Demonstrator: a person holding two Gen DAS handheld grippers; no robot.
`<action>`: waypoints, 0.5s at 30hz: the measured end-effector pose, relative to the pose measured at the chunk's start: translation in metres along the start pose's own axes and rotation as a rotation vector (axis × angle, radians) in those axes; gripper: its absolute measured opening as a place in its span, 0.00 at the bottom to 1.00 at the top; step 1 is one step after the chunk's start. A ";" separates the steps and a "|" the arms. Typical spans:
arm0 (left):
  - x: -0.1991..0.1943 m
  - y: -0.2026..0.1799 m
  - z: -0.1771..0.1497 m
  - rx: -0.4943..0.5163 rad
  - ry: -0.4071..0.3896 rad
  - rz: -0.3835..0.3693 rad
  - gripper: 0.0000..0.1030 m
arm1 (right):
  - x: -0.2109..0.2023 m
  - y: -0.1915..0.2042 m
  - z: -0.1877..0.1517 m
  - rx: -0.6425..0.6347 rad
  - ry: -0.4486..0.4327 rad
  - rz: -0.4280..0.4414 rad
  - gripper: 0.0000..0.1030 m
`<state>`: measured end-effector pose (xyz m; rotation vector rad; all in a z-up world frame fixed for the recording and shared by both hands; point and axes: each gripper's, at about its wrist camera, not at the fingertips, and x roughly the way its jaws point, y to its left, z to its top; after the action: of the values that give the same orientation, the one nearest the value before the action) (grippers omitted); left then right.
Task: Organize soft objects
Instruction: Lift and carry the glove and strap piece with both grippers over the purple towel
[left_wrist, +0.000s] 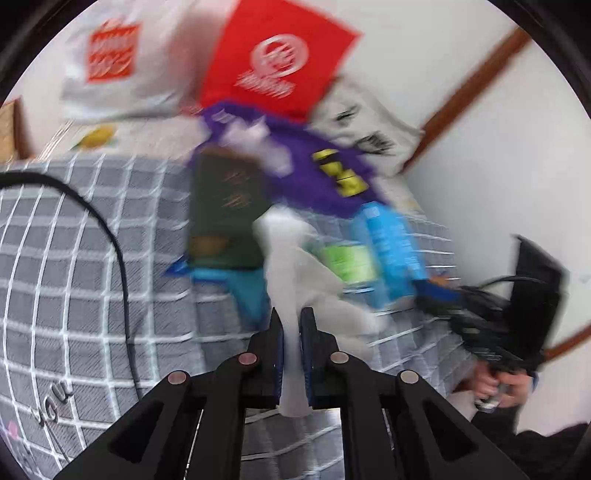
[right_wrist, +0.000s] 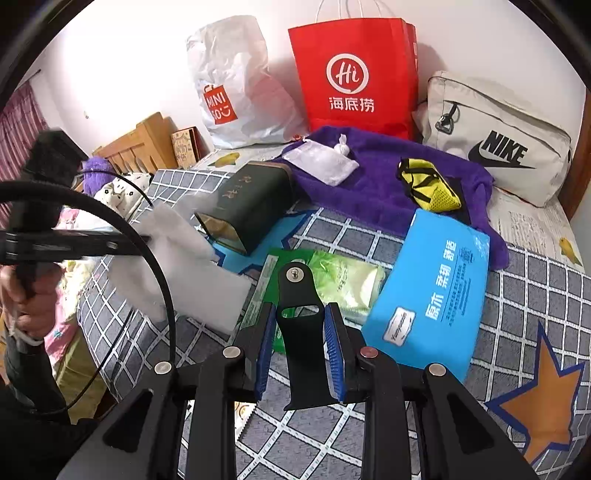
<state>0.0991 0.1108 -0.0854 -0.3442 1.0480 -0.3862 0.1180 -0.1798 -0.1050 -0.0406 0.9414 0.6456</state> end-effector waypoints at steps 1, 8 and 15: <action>0.005 0.011 -0.003 -0.031 0.017 0.005 0.08 | 0.001 0.000 -0.001 0.000 0.004 -0.002 0.26; -0.009 0.052 -0.020 -0.102 0.001 0.169 0.08 | 0.005 0.001 -0.003 0.003 0.014 0.003 0.26; -0.046 0.031 -0.011 -0.050 -0.113 0.077 0.08 | 0.003 0.004 0.005 -0.011 0.001 -0.001 0.26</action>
<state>0.0736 0.1587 -0.0686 -0.3653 0.9589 -0.2687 0.1208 -0.1739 -0.1034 -0.0514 0.9385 0.6501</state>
